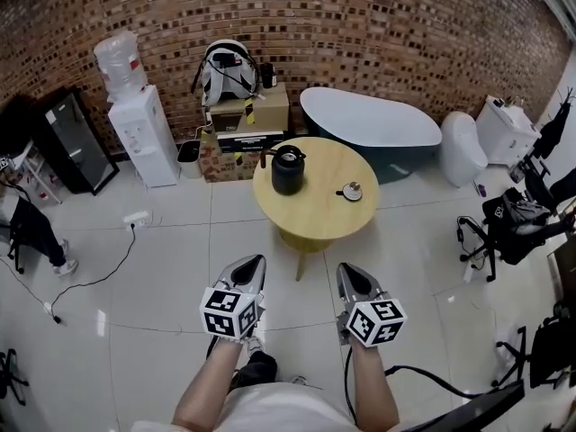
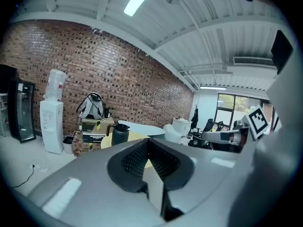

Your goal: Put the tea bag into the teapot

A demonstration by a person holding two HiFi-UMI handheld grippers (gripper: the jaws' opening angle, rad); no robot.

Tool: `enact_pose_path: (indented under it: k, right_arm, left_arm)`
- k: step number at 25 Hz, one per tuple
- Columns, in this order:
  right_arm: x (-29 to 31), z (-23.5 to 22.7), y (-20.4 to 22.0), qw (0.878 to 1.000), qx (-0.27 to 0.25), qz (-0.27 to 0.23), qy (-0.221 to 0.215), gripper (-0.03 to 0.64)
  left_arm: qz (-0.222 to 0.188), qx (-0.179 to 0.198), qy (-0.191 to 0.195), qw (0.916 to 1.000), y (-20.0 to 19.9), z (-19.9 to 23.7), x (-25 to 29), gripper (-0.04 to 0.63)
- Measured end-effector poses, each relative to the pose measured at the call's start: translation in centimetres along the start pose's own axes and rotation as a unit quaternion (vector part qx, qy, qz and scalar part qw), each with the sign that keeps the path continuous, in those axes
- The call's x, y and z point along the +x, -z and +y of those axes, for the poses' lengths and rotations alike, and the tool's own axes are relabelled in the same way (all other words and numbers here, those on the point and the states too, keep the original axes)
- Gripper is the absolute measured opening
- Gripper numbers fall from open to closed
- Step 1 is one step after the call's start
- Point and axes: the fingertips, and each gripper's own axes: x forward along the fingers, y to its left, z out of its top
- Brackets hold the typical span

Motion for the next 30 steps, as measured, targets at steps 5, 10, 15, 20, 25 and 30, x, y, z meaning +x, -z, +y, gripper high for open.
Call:
enact_pose_path:
  k: [5, 10, 15, 20, 25, 30]
  right_arm:
    - [-2.3, 1.3, 1.1, 0.999, -0.032, 0.013, -0.009, 0.000]
    - [-3.6, 2.8, 1.6, 0.997, -0.068, 0.027, -0.003, 0.000]
    - [-4.3, 2.6, 1.3, 0.998, -0.067, 0.023, 0.005, 0.000]
    - [-4.0, 2.8, 1.1, 0.998, -0.066, 0.016, 0.009, 0.000]
    - [-3.7, 3.0, 1.4, 0.998, -0.062, 0.016, 0.010, 0.000]
    - [-3.0, 3.4, 1.2, 0.998, -0.060, 0.017, 0.013, 0.000]
  left_arm:
    - [-0.009, 0.001, -0.014, 0.9999, 0.8, -1.9, -2.9, 0.012]
    - [-0.013, -0.002, -0.022, 0.9997, 1.5, -2.5, -4.8, 0.012]
    - [-0.018, -0.009, -0.018, 0.9996, 1.7, -3.2, -5.0, 0.012]
    - [-0.024, -0.001, -0.012, 0.9997, 1.1, -3.0, -4.8, 0.012]
    - [-0.023, 0.001, -0.010, 0.9997, 0.9, -2.5, -4.6, 0.012]
    - [-0.021, 0.000, -0.007, 0.9997, 0.4, -1.7, -4.5, 0.012]
